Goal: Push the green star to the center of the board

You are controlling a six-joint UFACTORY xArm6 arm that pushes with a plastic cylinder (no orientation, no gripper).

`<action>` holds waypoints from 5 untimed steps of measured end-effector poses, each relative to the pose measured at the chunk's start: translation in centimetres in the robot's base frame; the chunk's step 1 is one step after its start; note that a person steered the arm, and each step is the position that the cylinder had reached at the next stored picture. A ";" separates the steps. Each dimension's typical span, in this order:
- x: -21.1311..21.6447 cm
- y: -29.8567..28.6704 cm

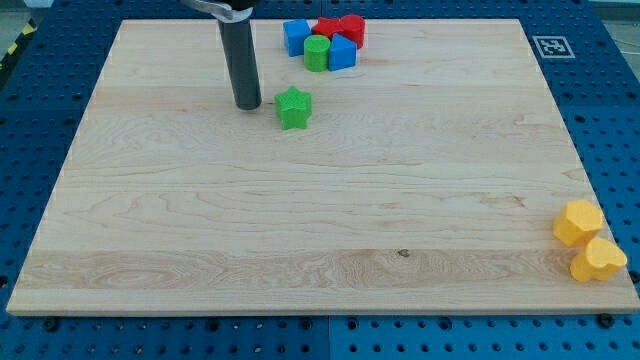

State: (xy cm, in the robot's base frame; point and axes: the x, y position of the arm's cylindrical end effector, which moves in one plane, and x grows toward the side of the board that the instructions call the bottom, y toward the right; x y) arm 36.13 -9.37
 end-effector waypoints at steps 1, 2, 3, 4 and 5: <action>0.0 3.7; 0.0 4.5; 0.0 4.4; 0.2 2.3; 0.3 1.6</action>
State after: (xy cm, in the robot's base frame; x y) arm 36.41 -7.78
